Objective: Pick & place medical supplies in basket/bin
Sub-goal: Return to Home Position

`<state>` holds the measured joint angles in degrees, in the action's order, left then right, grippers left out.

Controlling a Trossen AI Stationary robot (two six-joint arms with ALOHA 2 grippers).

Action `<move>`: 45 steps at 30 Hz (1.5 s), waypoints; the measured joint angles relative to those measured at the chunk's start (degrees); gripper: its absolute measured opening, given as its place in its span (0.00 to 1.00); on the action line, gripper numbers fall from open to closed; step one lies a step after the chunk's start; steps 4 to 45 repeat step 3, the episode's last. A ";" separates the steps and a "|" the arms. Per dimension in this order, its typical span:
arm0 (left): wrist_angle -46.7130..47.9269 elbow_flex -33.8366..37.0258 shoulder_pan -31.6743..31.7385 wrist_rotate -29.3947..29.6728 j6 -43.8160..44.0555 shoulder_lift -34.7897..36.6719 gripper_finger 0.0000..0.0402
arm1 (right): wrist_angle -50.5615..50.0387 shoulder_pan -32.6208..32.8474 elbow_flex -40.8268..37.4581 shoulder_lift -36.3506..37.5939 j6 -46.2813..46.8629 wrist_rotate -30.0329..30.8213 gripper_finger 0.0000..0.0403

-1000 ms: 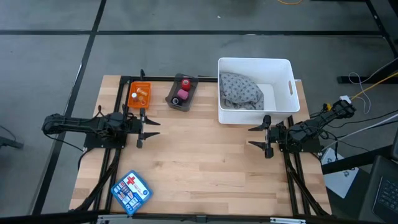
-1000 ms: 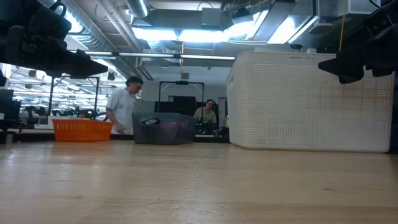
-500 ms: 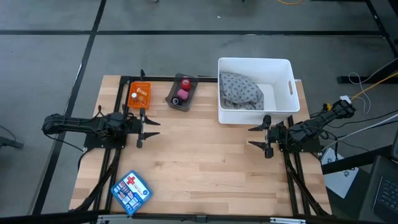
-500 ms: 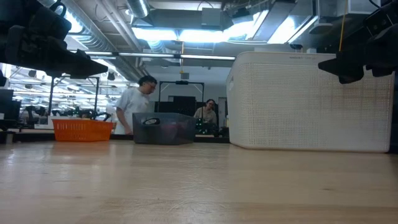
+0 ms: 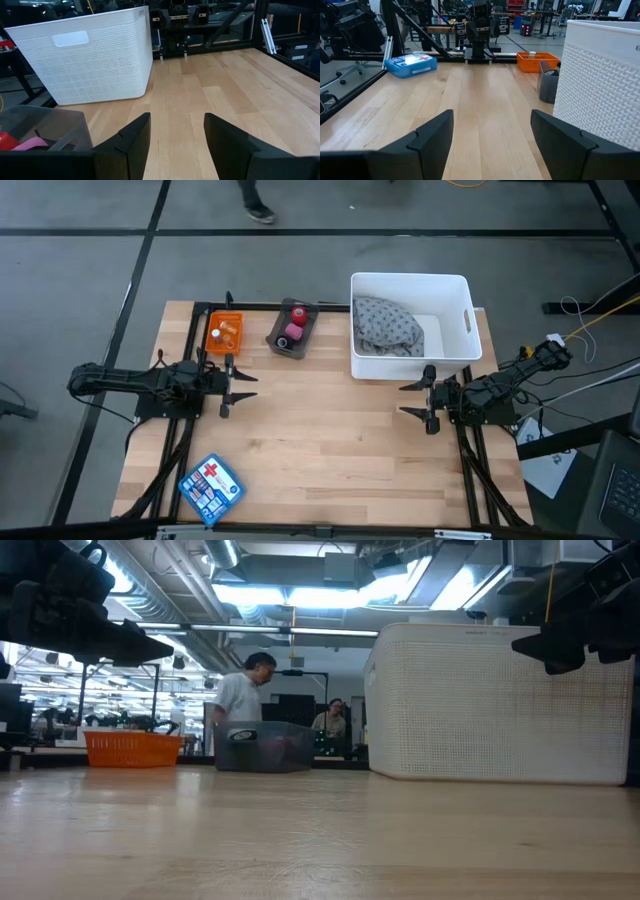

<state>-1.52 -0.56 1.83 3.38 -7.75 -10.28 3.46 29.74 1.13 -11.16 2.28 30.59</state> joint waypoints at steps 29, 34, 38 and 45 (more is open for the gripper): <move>-0.02 -0.02 0.00 0.02 -0.02 0.02 0.45 | -0.02 -0.02 0.00 0.00 0.00 0.00 0.66; -0.02 -0.02 0.00 0.02 -0.02 0.02 0.45 | -0.02 -0.02 0.00 0.00 0.00 0.00 0.66; -0.02 -0.02 0.00 0.02 -0.02 0.02 0.45 | -0.02 -0.02 0.00 0.00 0.00 0.00 0.66; -0.02 -0.02 0.00 0.02 -0.02 0.02 0.45 | -0.02 -0.02 0.00 0.00 0.00 0.00 0.66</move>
